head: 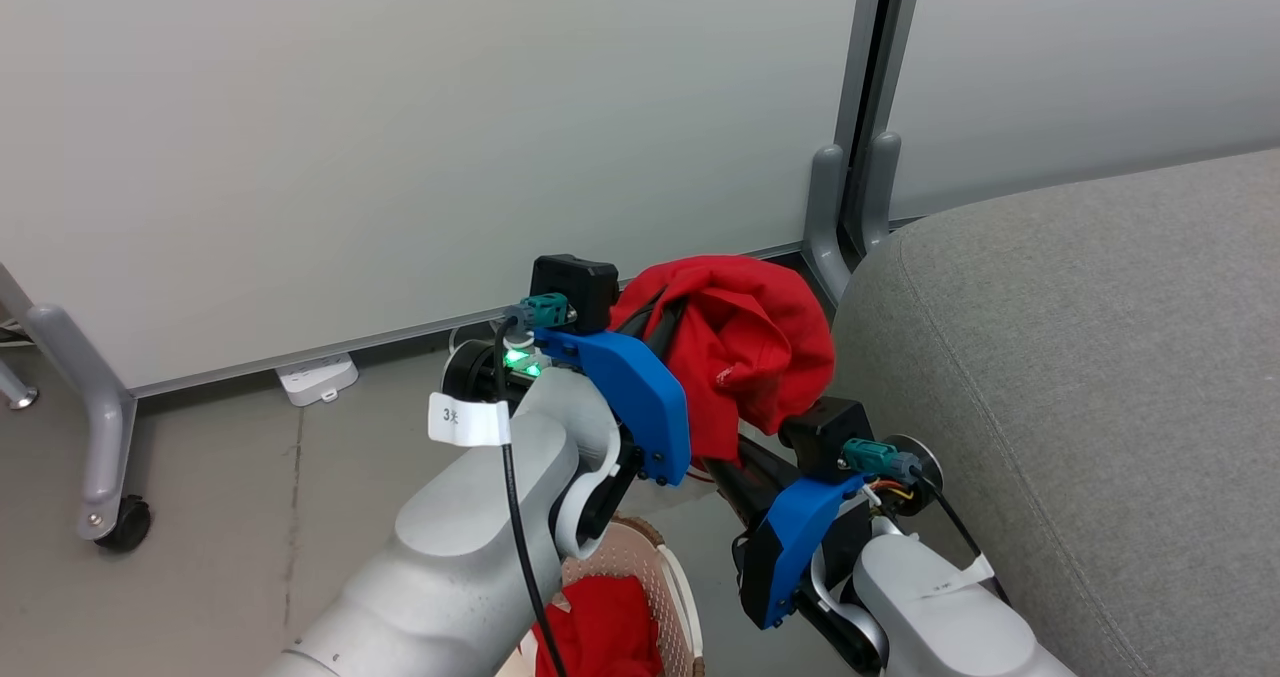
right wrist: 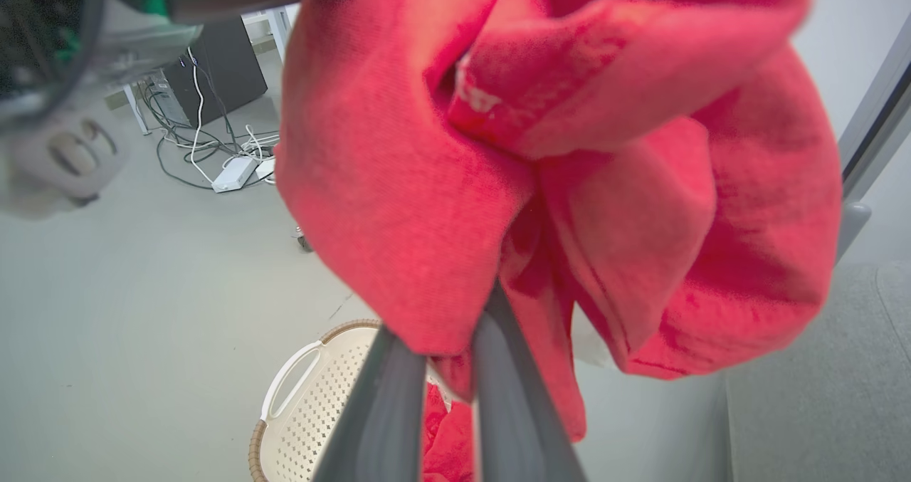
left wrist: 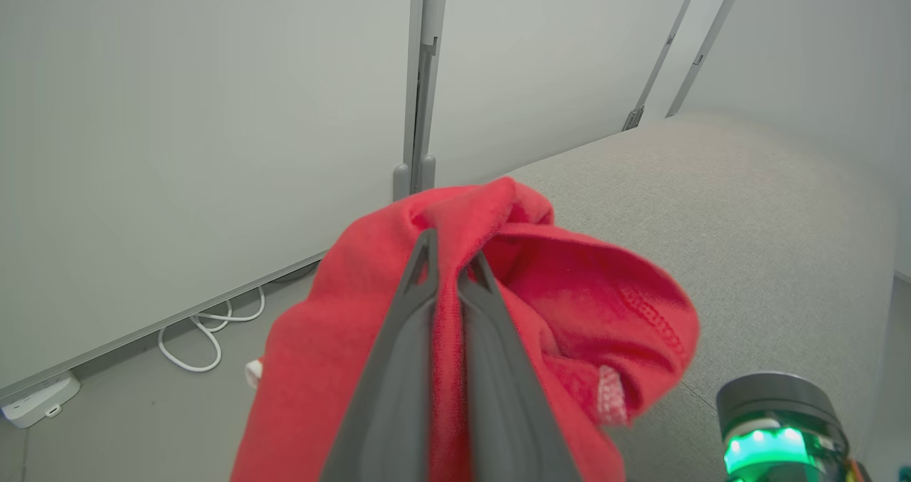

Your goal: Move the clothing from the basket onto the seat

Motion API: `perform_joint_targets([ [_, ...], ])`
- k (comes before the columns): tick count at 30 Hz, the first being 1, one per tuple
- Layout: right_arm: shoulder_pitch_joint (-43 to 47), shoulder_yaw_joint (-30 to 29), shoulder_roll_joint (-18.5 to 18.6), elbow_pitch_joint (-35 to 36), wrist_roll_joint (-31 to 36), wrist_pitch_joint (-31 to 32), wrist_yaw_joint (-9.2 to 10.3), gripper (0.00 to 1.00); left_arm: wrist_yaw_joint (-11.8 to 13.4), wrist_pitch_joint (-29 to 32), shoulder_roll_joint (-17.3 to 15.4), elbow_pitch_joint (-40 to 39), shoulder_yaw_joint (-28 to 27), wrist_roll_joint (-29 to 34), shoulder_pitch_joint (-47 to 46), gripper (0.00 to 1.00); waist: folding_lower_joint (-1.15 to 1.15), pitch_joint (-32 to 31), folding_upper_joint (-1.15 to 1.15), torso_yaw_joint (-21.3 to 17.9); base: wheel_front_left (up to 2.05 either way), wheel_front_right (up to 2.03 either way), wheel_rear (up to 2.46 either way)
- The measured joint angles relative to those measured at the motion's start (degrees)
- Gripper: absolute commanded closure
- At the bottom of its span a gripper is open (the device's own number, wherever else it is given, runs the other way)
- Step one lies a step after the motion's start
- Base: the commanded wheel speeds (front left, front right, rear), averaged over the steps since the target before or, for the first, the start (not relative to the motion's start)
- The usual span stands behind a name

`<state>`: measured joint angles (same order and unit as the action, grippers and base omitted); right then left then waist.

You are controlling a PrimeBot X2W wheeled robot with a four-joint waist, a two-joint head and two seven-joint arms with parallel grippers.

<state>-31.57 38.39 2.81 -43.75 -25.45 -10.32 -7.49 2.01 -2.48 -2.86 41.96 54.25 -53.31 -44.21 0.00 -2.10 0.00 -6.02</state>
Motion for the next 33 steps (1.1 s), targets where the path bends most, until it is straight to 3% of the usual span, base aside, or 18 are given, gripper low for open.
perform_joint_targets([
  [8,-0.2,0.3,0.0,-0.5,-0.3,-0.4,0.01,1.00,0.1,-0.5,0.0,0.5,0.7,-0.7,-0.3,1.00,0.00,-0.2,0.00,0.0,0.00,0.00,0.00],
  [9,-0.2,0.4,0.0,-0.5,-0.3,-0.4,0.01,1.00,0.1,-0.6,0.0,0.5,0.7,-0.9,-0.3,0.93,0.00,-0.2,0.00,0.0,0.00,0.00,0.00],
  [10,-0.3,0.5,0.0,-0.6,-0.2,-0.6,0.01,1.00,0.2,-0.8,0.0,0.5,0.7,-1.1,-0.4,0.51,0.00,-0.2,0.00,0.0,0.00,0.00,0.00],
  [11,-0.4,0.5,0.0,-0.7,0.0,-0.7,0.01,1.00,0.2,-1.4,0.0,0.5,0.7,-1.1,-0.4,0.00,0.00,-0.2,0.00,0.0,0.00,0.00,0.00],
  [16,-1.0,0.9,0.0,-0.8,1.1,-0.8,0.00,1.00,-0.3,-6.8,-1.2,0.0,0.4,-0.3,0.0,0.00,0.00,0.0,0.00,-0.3,0.00,0.00,0.00],
  [23,-1.1,-0.2,0.0,-1.1,2.7,-1.3,0.01,1.00,-0.5,-12.4,-7.3,-5.0,-2.5,2.4,8.2,0.00,0.00,0.5,0.00,-0.6,0.00,0.00,0.00],
  [28,-1.1,-1.6,0.0,-0.9,3.8,-1.6,0.01,1.00,0.1,-12.5,-11.6,-16.4,-11.0,9.6,18.7,0.00,0.00,1.0,0.00,-0.5,0.00,0.00,0.00],
  [33,-1.1,-2.9,0.0,-0.6,5.1,-1.6,0.00,1.00,-0.5,-12.6,-13.1,-23.9,-18.8,16.7,30.5,0.00,0.00,1.2,0.00,0.1,0.00,0.00,0.00],
])
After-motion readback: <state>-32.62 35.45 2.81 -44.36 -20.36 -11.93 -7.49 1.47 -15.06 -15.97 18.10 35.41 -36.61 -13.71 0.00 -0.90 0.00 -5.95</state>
